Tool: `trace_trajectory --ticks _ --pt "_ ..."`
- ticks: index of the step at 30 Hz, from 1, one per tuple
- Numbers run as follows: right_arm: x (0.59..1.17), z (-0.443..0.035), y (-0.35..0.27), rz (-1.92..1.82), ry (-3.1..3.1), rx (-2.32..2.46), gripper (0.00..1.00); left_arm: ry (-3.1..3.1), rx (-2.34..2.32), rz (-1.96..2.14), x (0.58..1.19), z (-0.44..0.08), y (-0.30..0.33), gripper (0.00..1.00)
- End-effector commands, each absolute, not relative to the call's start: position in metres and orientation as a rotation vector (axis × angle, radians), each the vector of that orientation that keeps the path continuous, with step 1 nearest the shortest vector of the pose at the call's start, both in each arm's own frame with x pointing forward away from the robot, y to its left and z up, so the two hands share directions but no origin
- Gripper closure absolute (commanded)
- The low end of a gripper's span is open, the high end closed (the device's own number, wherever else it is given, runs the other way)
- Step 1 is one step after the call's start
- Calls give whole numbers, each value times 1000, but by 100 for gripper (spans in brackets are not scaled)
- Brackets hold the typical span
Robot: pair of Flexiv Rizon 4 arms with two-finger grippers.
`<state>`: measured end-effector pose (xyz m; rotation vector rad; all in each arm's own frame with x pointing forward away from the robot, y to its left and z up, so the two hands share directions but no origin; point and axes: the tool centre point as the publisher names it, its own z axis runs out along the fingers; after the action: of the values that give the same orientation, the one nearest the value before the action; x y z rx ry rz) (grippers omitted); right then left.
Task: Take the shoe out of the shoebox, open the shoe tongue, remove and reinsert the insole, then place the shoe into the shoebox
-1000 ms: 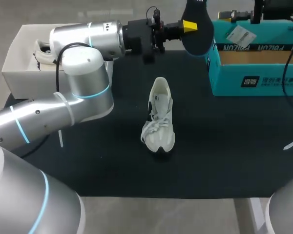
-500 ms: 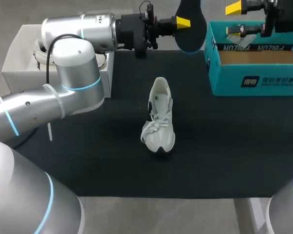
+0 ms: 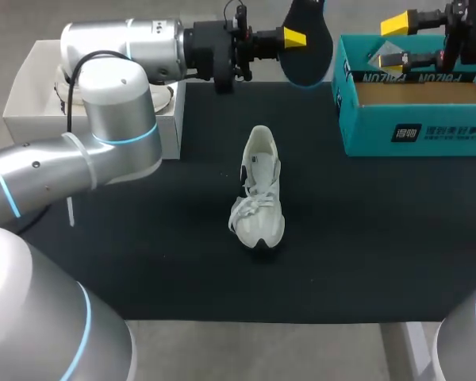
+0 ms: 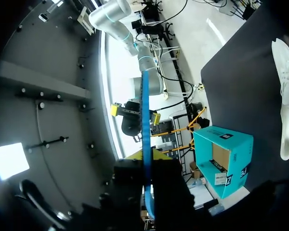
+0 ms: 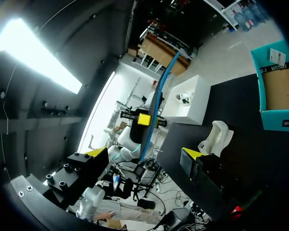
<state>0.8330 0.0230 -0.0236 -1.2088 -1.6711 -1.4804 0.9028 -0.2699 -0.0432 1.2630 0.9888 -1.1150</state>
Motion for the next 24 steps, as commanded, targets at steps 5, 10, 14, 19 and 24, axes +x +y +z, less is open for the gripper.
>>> trace_trajectory --ticks 5,10,14,19,24 --pt "836 -23 24 -1476 -1673 -1207 0 988 1265 -1114 903 -43 -269 100" --pt "836 -23 24 -1476 -1673 -1207 0 988 1265 -1114 903 -43 -269 100" --pt "836 -23 24 -1476 -1673 -1207 0 1245 1109 -1295 907 -21 -268 100" --pt "836 -23 24 -1476 -1673 -1207 0 1776 934 -1482 908 -9 -264 100" --pt "836 -23 24 -1476 -1673 -1207 0 1805 871 -1622 906 -6 -261 100"
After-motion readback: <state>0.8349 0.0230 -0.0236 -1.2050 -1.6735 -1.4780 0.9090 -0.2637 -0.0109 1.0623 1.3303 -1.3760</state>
